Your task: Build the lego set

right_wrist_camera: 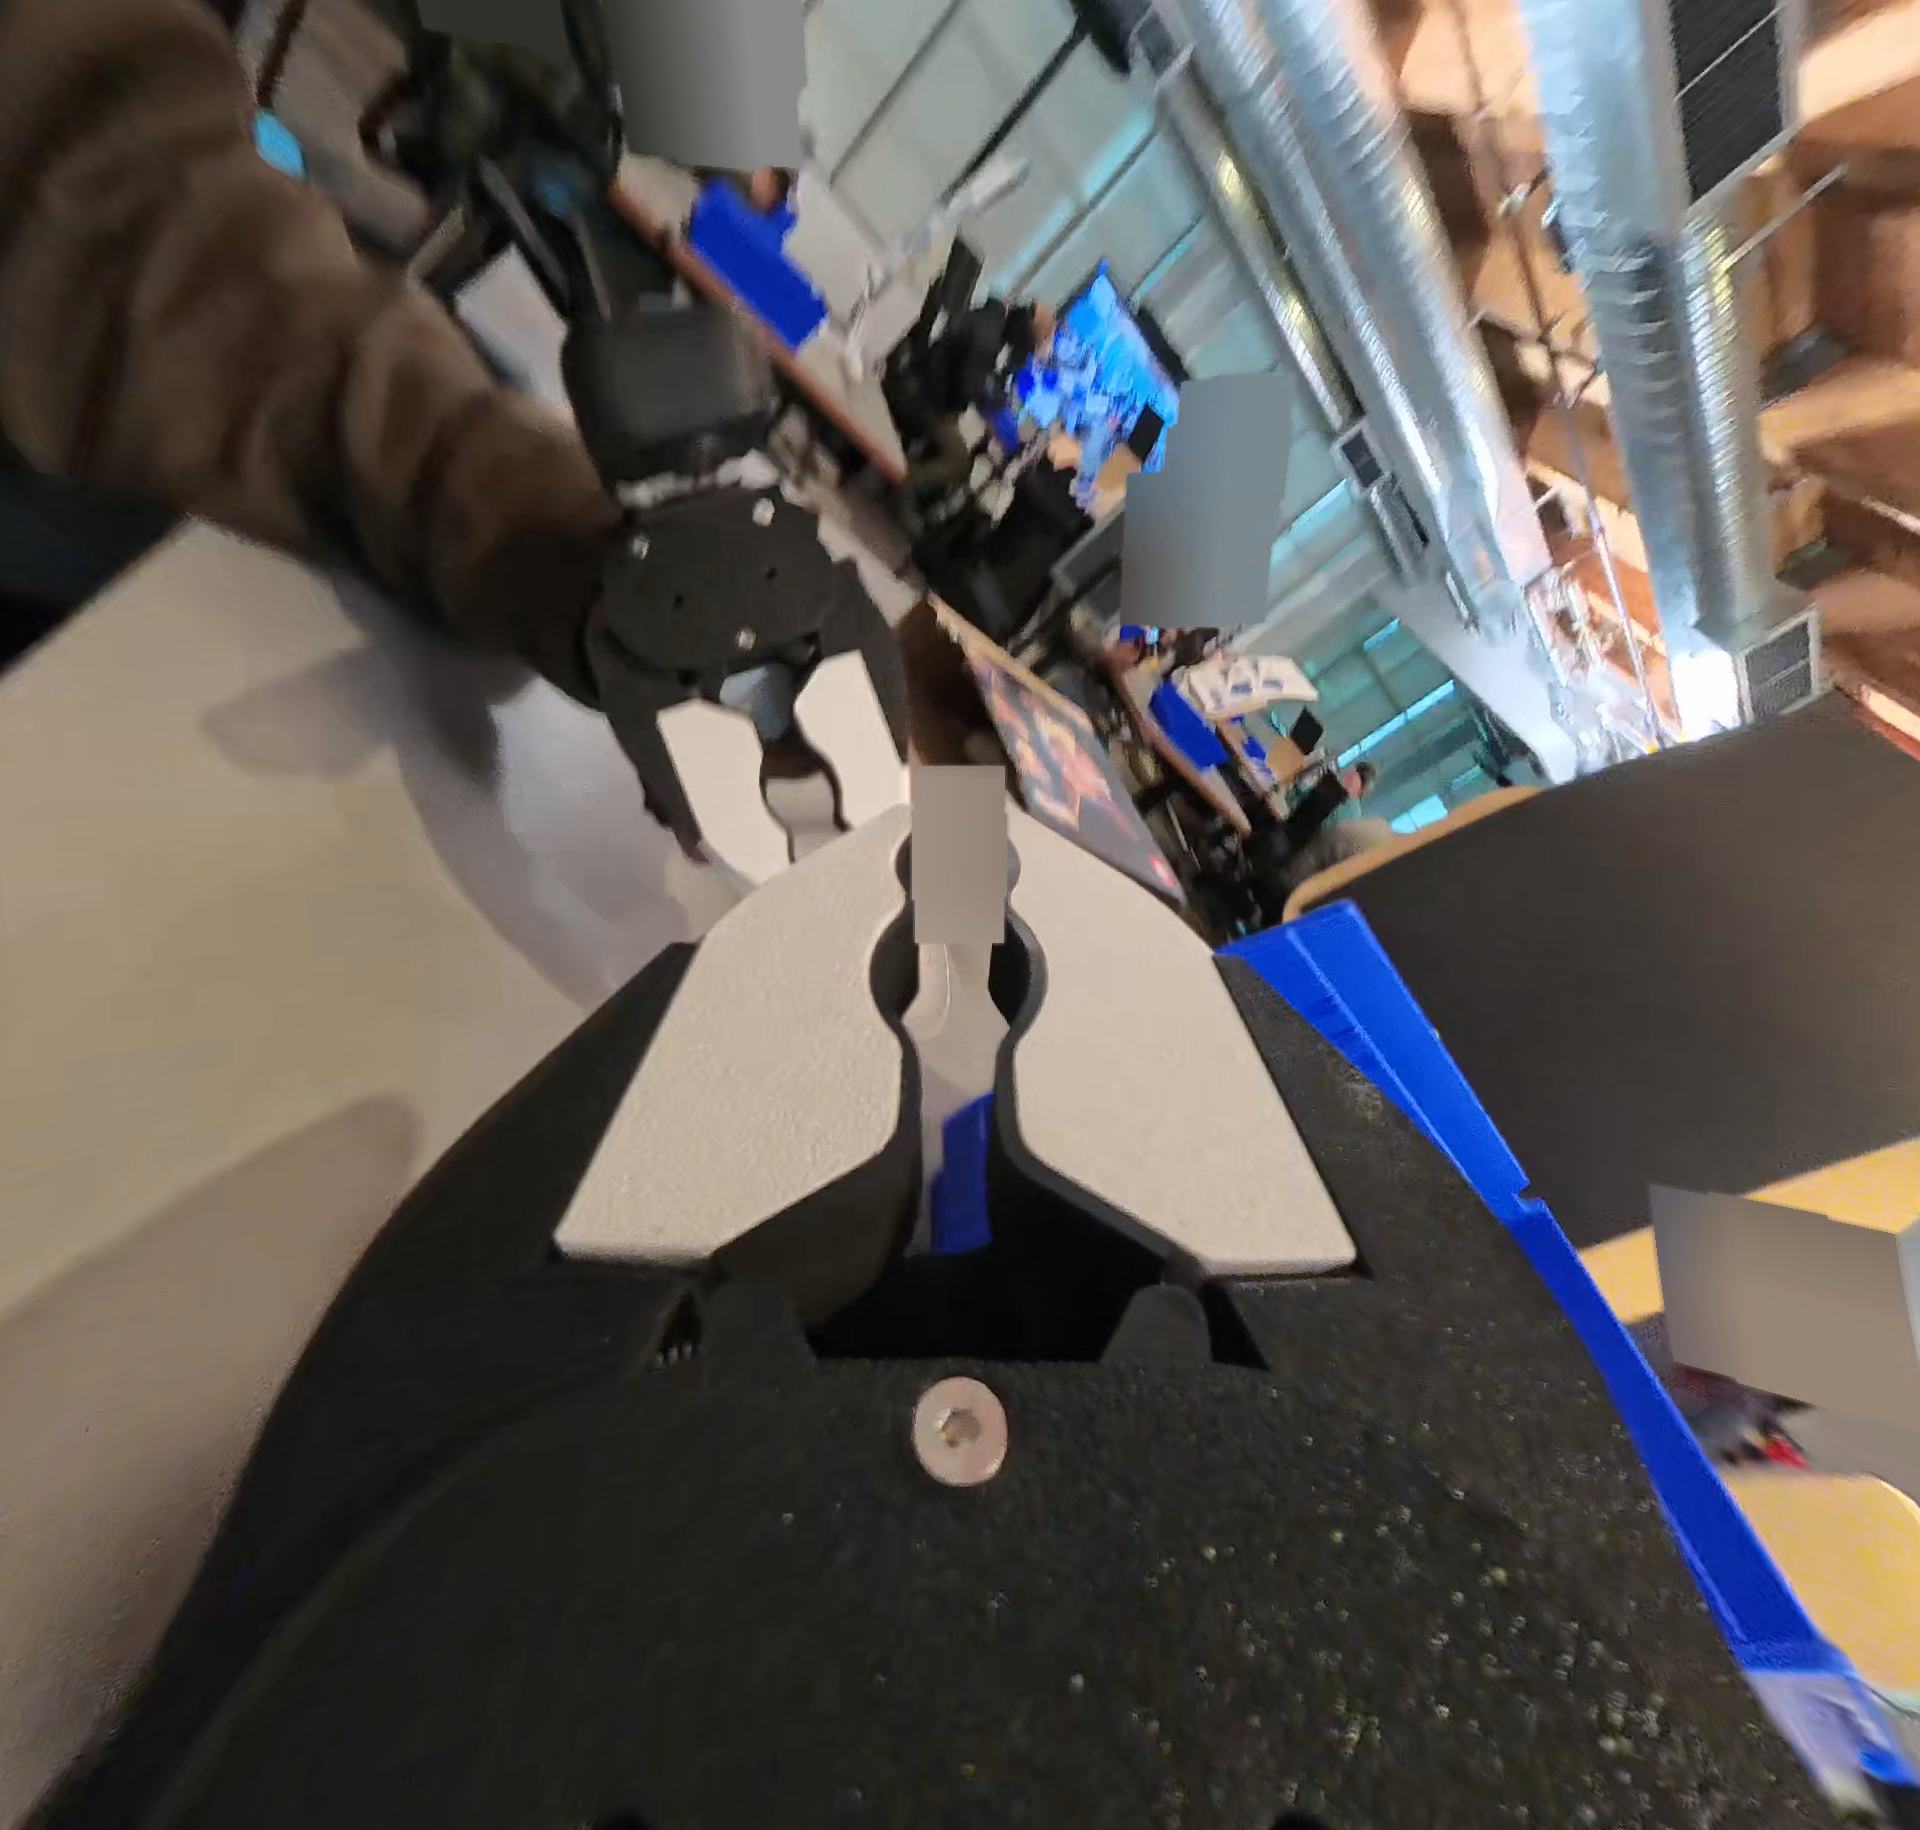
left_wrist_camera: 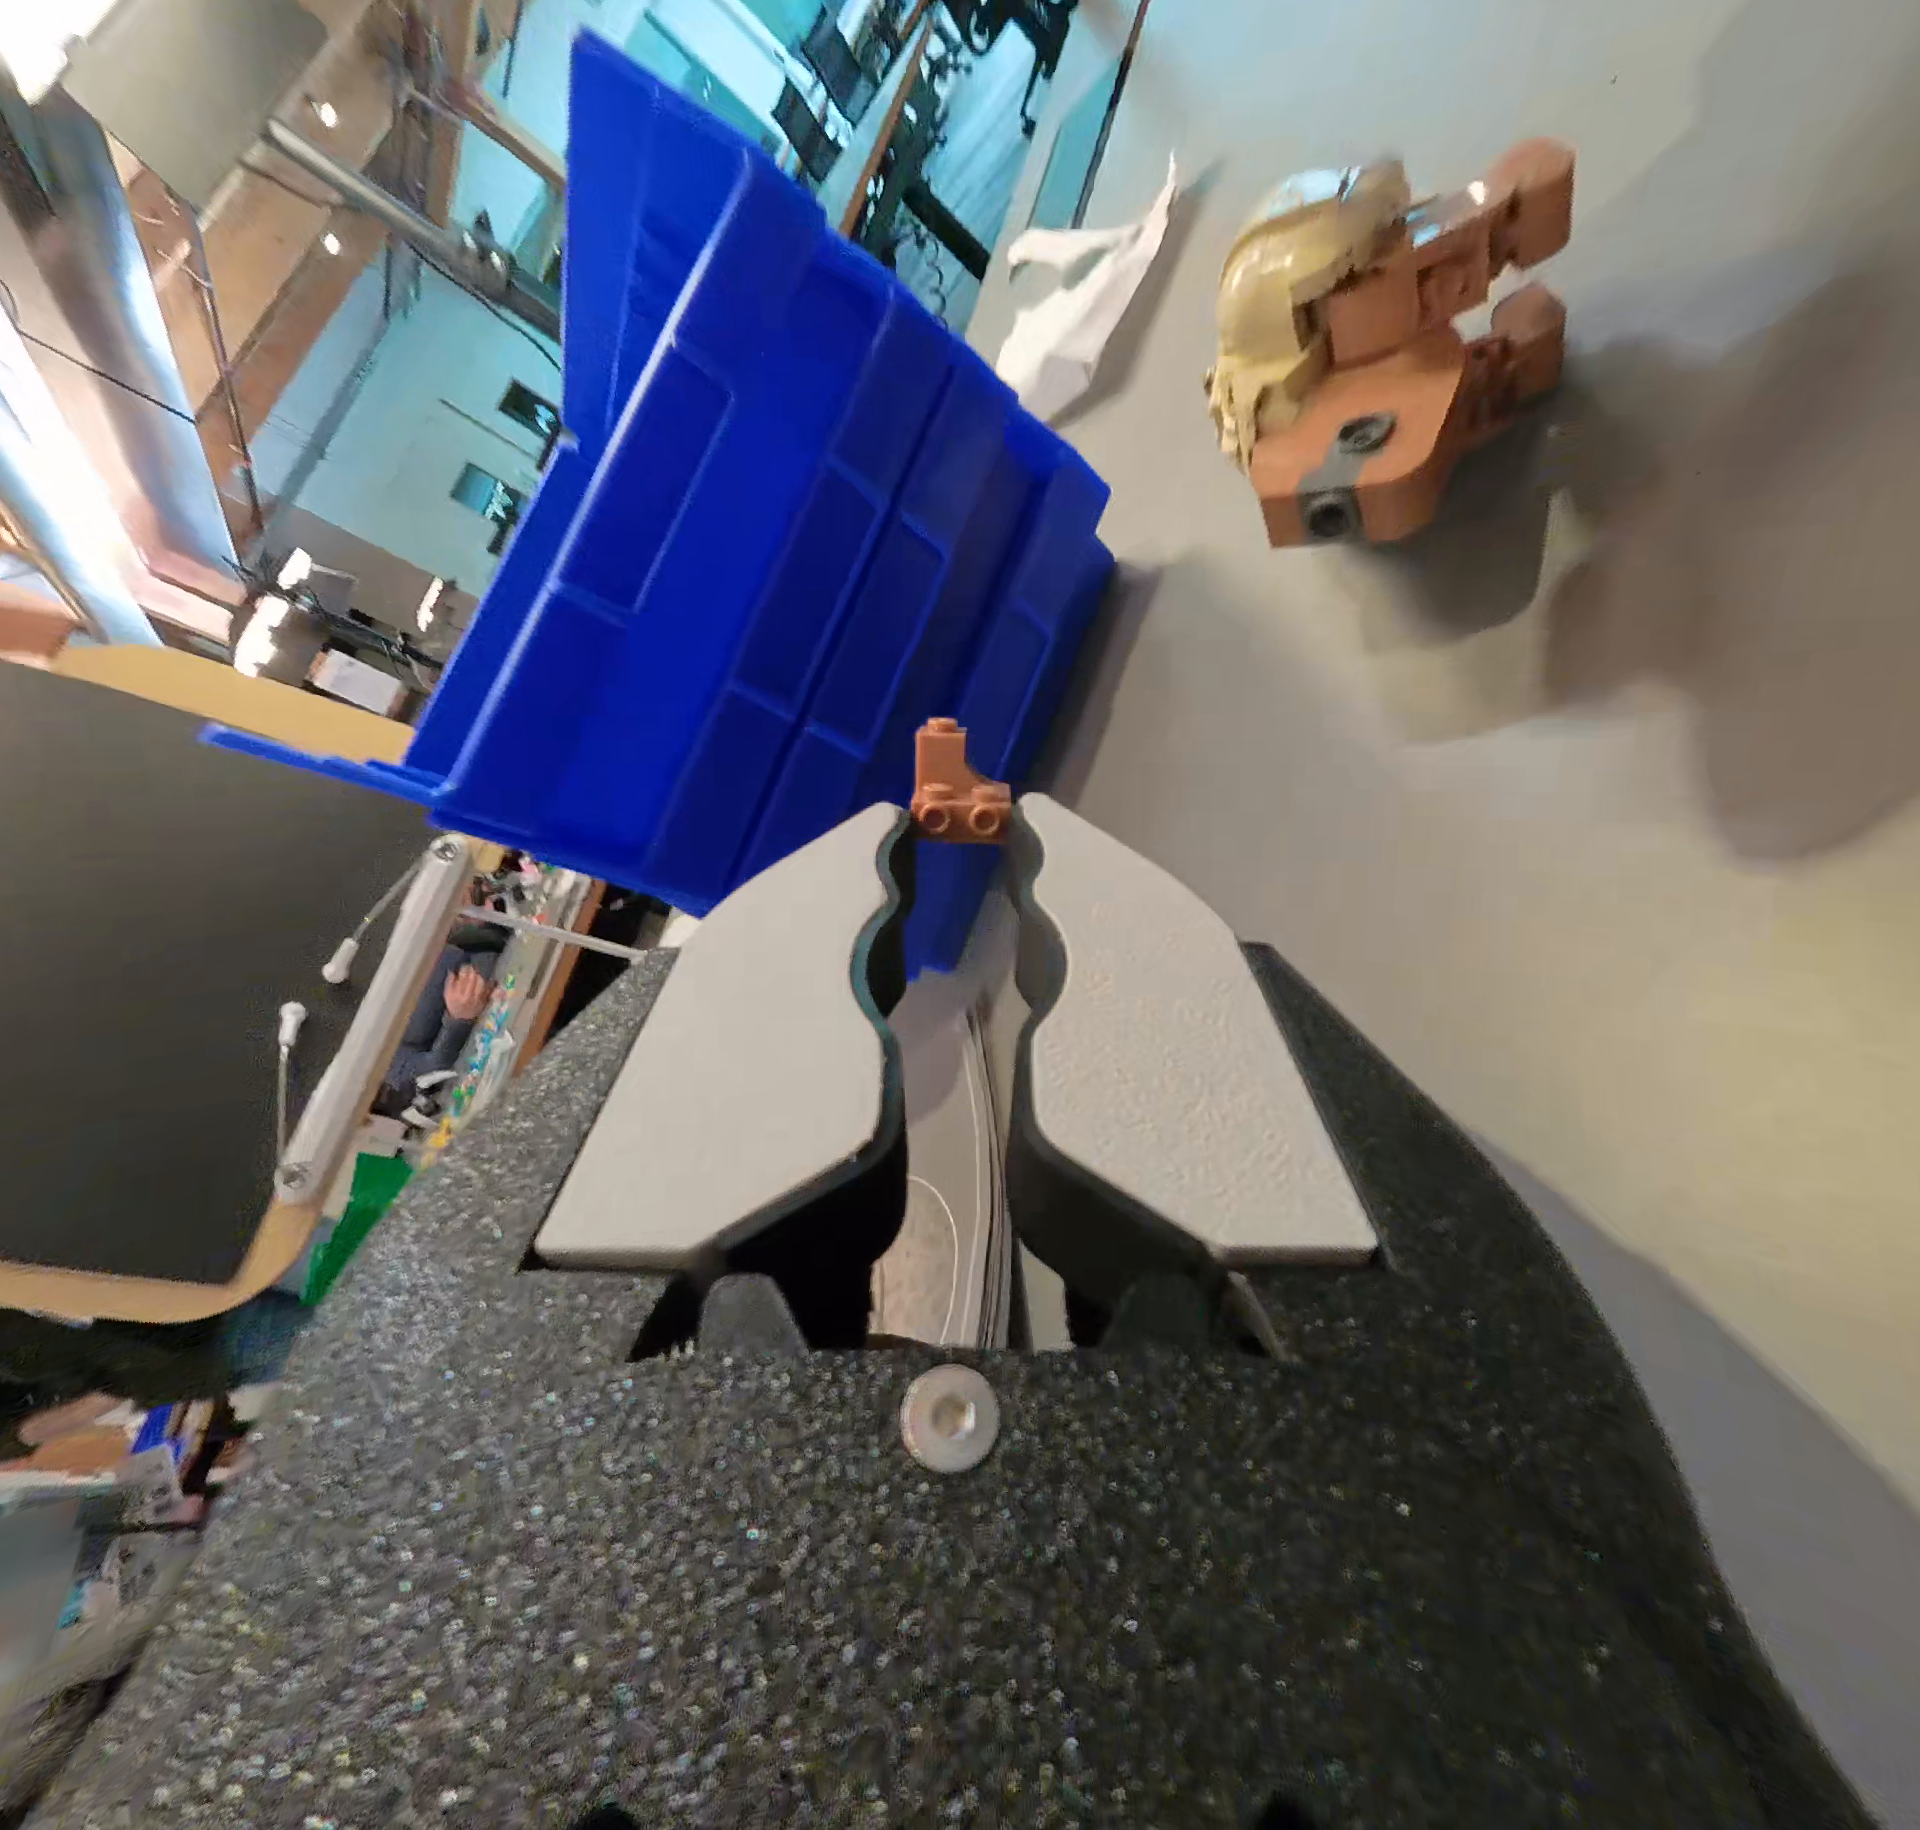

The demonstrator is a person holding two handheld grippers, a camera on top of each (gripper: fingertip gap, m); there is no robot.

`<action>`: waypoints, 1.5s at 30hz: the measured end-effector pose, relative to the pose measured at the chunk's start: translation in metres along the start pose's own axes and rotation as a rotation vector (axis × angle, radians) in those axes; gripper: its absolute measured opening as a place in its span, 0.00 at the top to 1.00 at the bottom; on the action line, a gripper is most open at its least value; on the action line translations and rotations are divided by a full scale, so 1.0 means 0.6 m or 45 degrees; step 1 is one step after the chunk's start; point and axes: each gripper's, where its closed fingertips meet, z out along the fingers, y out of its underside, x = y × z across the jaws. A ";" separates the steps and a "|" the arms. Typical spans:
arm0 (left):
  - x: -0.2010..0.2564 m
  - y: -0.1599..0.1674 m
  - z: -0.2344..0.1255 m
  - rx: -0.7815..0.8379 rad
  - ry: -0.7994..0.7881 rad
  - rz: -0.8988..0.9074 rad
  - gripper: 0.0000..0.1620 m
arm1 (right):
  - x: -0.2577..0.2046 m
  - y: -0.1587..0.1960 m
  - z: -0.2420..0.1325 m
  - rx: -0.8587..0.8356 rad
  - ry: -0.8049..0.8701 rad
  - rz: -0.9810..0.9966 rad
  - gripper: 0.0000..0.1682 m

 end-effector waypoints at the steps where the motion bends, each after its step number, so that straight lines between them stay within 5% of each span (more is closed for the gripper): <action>1: 0.002 -0.006 -0.001 0.011 -0.006 0.021 0.90 | 0.007 -0.011 -0.007 0.065 0.011 0.040 0.95; 7: 0.026 -0.009 0.009 0.013 0.027 0.073 0.90 | 0.041 -0.002 -0.011 0.063 0.115 0.083 0.95; 14: 0.040 -0.028 0.010 0.129 0.138 -0.152 0.90 | 0.249 0.144 -0.013 -0.519 0.694 0.379 0.95; 18: 0.028 -0.034 0.003 0.209 0.145 -0.262 0.90 | 0.294 0.171 -0.012 -0.609 0.826 0.573 0.81; 23: -0.002 -0.038 -0.010 0.222 -0.032 -0.134 0.90 | 0.172 0.159 0.024 -0.720 0.481 0.564 0.84; 29: -0.025 -0.045 -0.016 0.133 -0.329 0.168 0.90 | -0.006 0.099 0.064 -0.553 -0.002 0.804 0.87; 45: -0.023 -0.069 -0.026 0.085 -0.569 0.577 0.90 | -0.035 0.096 0.087 -0.500 -0.023 0.788 0.92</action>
